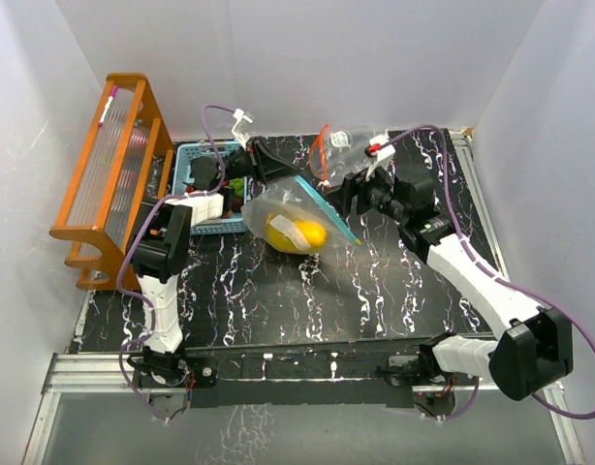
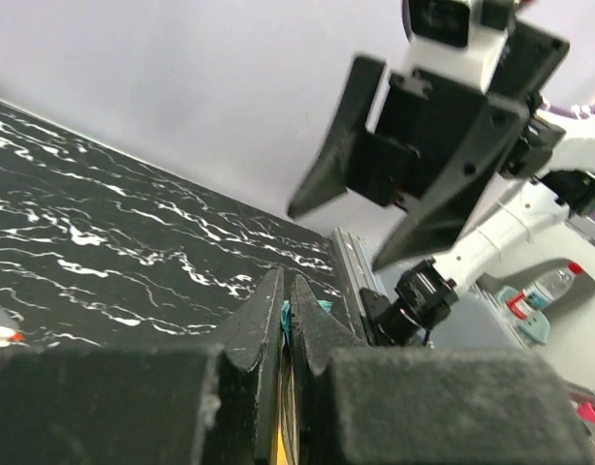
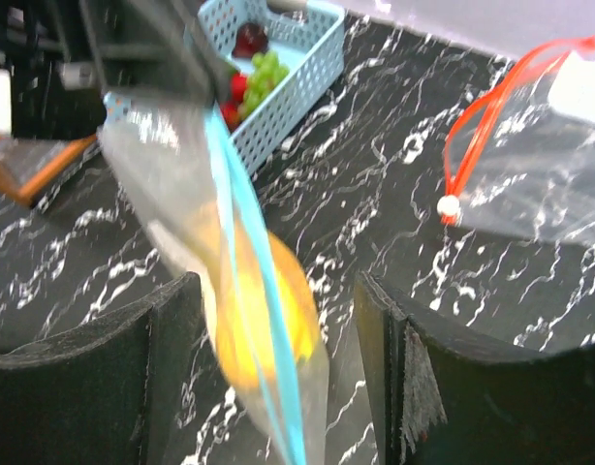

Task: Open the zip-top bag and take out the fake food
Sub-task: Unzip the zipper food storage bag at the center of the board, then open the zipper of the food storage bag at the center of the board.

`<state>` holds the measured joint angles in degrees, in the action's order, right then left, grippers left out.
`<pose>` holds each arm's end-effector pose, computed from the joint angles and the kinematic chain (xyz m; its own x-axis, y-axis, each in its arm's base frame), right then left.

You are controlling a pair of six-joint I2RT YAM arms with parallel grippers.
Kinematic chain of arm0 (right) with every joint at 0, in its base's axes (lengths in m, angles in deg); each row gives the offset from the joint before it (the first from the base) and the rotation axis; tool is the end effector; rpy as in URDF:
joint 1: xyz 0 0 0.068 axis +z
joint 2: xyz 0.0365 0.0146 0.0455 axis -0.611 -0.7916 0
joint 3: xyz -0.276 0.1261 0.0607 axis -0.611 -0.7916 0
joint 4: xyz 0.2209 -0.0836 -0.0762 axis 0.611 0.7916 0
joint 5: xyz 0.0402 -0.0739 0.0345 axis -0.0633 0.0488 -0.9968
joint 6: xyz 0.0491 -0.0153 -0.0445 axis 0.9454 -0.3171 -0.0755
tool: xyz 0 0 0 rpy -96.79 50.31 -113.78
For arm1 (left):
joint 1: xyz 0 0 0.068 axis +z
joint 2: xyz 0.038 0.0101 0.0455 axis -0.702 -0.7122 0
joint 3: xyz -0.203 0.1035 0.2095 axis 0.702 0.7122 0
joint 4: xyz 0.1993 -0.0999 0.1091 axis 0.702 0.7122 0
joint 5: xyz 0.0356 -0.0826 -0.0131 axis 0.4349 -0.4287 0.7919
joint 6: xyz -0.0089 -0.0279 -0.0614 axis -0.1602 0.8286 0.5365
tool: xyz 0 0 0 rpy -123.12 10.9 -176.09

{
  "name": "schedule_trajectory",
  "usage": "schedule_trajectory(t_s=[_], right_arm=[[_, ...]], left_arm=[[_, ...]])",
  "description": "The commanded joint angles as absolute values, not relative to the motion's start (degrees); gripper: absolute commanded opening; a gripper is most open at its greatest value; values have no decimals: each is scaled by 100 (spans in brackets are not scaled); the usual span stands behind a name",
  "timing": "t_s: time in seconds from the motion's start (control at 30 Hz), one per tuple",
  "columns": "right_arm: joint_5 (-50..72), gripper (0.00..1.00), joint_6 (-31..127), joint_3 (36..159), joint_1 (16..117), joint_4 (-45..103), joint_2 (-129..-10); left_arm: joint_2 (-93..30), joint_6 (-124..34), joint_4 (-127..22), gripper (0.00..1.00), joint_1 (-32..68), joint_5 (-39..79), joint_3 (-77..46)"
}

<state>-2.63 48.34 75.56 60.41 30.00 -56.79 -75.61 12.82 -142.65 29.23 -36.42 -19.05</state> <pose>0.2388 0.1219 0.3606 -0.3372 -0.0125 -0.9414 -0.6495 0.7270 0.2230 0.4124 -0.1646 0.3318 -0.3974 -0.3025 -0.8663 0.9171 -0.0992 -0.3861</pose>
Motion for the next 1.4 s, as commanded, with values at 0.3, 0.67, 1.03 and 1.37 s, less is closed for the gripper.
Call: schedule_trajectory(t_s=[0.3,0.67,1.03,1.37], right_arm=[[-264,42,4925,7778,6018,2333,-6009],[-637,48,5527,6436,6155,1819,-5471],[-553,48,5597,6454,6509,1500,-5883],[913,8,5415,7677,6521,1760,-6531]], left_arm=[[-7013,1169,-15304,0,2795,-4127,-1847],[-7172,1195,-15312,0,2734,-4082,-1968],[-7244,1266,-15312,0,2675,-4090,-2091],[-7140,1357,-15259,72,2735,-3487,-2009]])
